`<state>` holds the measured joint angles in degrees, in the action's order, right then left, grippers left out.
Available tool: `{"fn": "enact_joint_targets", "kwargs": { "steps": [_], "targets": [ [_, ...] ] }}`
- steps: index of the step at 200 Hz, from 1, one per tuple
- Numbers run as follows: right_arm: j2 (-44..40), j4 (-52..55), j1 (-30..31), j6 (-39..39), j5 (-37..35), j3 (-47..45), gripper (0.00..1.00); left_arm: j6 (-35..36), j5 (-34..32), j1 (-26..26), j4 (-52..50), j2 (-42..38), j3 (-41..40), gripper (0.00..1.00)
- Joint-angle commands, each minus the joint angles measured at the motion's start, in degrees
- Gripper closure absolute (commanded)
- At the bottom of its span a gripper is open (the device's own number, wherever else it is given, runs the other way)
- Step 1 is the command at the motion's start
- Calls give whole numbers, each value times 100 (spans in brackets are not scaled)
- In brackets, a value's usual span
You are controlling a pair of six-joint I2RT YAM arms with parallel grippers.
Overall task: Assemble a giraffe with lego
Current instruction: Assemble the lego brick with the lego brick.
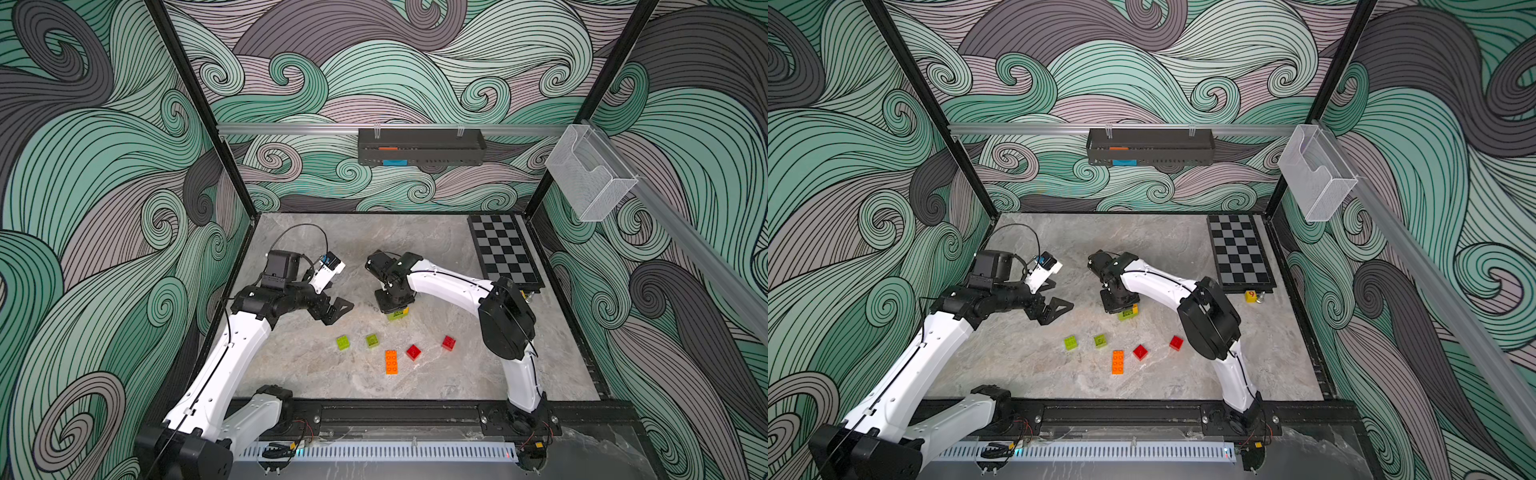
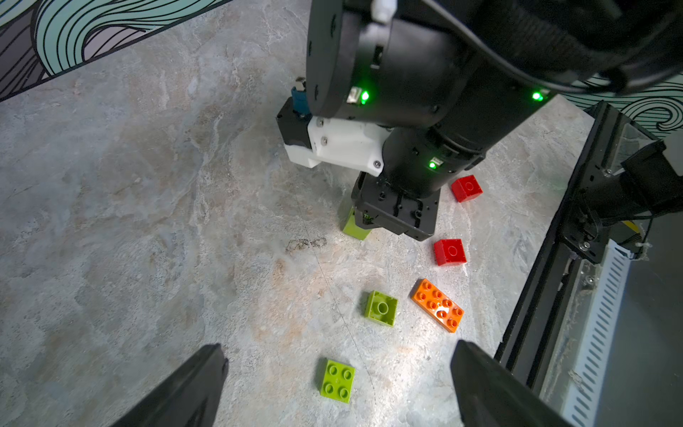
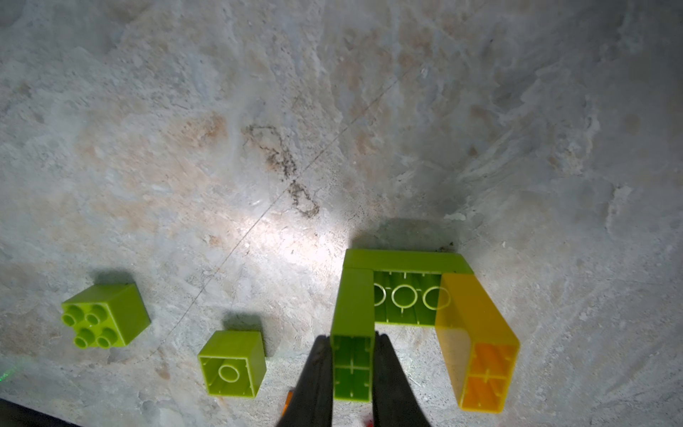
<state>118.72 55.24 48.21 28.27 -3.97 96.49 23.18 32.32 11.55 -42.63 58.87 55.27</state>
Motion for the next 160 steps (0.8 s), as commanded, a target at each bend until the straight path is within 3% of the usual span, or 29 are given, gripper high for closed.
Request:
{"fn": "enact_joint_targets", "kwargs": {
  "steps": [1, 62, 97, 131, 160],
  "targets": [
    [177, 211, 15, -276, 303, -107, 100, 81, 15, 13, 44, -78, -29, 1],
    [250, 162, -60, 525, 0, -594, 100, 81, 34, 14, 36, -86, -33, 1],
    [656, 154, 65, 469, -52, -808, 100, 81, 27, 14, 26, -86, -8, 1],
    [473, 162, 20, 352, -64, -645, 100, 65, 8, 5, 60, -69, -3, 2],
    [184, 291, -161, 234, 137, -259, 100, -197, -529, 18, 78, -23, 155, 1]
  ]
}}
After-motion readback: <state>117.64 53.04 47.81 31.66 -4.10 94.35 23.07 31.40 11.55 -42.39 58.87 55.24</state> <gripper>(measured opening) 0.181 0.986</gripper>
